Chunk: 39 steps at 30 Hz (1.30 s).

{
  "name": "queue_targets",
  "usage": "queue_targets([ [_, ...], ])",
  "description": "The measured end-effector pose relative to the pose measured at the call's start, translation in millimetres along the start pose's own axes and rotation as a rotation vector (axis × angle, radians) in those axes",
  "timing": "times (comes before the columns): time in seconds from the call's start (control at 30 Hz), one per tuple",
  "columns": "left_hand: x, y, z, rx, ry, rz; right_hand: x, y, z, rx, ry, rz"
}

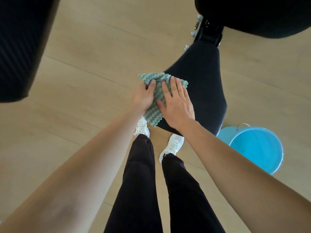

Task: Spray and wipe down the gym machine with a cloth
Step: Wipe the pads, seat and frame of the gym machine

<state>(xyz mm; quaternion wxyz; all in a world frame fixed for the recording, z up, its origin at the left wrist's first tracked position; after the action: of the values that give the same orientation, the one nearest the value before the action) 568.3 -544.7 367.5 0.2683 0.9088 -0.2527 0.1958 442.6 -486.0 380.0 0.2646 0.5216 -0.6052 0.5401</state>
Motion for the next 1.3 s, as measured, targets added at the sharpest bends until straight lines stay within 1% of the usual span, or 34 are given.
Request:
queue_targets([
  [0.07, -0.3, 5.6, 3.0, 0.005, -0.068, -0.065, 4.7, 12.0, -1.3, -0.104, -0.007, -0.018],
  [0.1, 0.6, 5.7, 1.6, -0.006, -0.076, -0.089, 6.7, 16.1, -4.5, -0.149, -0.012, -0.020],
  [0.13, 4.9, 2.7, -2.7, -0.021, -0.049, -0.091, 9.1, 18.8, -8.4, -0.184, -0.010, -0.020],
  [0.2, 15.9, -6.9, -15.8, -0.106, 0.076, -0.073, 16.5, 19.4, -16.3, -0.198, 0.041, -0.024],
  [0.23, 19.9, -10.2, -26.0, -0.175, 0.136, -0.050, 20.9, 17.0, -17.9, -0.160, 0.091, -0.021],
  [0.27, 18.5, -12.5, -33.4, -0.265, 0.160, -0.017, 23.3, 13.2, -17.3, -0.092, 0.136, -0.005],
  [0.33, -0.2, -13.7, -40.1, -0.424, 0.097, 0.137, 20.1, 5.8, -9.6, 0.070, 0.160, 0.048],
  [0.4, -19.7, -8.1, -32.0, -0.511, 0.060, 0.326, 15.2, 10.2, 1.7, 0.132, 0.116, 0.054],
  [0.53, -37.7, 36.3, -3.3, -0.552, 0.065, 0.498, 20.4, 47.1, 25.9, 0.034, 0.036, 0.012],
  [0.63, -57.3, 81.2, 14.4, -0.575, -0.003, 0.611, 30.7, 75.5, 39.8, -0.043, 0.037, -0.019],
  [0.73, -81.2, 114.8, 24.6, -0.609, -0.126, 0.589, 37.6, 103.8, 49.5, -0.108, 0.040, -0.034],
  [0.83, -101.5, 140.4, 31.6, -0.652, -0.157, 0.578, 43.7, 127.3, 55.4, -0.166, 0.051, -0.025],
  [0.9, -114.5, 154.3, 34.2, -0.690, -0.164, 0.606, 47.4, 140.8, 56.2, -0.216, 0.071, 0.009],
  [1.0, -135.3, 167.7, 36.0, -0.746, -0.132, 0.734, 51.8, 158.1, 48.2, -0.317, 0.123, 0.089],
  [1.13, -154.6, 183.3, 29.8, -0.837, -0.009, 0.964, 51.1, 173.5, 25.7, -0.441, 0.209, 0.291],
  [1.23, -162.9, 192.1, 23.8, -0.913, 0.006, 1.061, 49.6, 180.8, 3.3, -0.503, 0.324, 0.490],
  [1.3, -168.1, 194.1, 15.5, -0.966, 0.007, 1.125, 46.5, 180.7, -12.7, -0.529, 0.362, 0.592],
])
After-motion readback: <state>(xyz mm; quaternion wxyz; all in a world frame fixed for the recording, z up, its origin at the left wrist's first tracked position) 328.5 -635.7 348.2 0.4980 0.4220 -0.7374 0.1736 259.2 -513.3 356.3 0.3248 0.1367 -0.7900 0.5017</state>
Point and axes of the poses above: each hand's wrist, its own z-axis towards the middle knuckle, its own x-axis out of the back of the hand, y = z × x, the point moved 8 cm from there along z, towards the middle knuckle, and after that the axes turned 13 degrees about x, right-handed, at the moved point
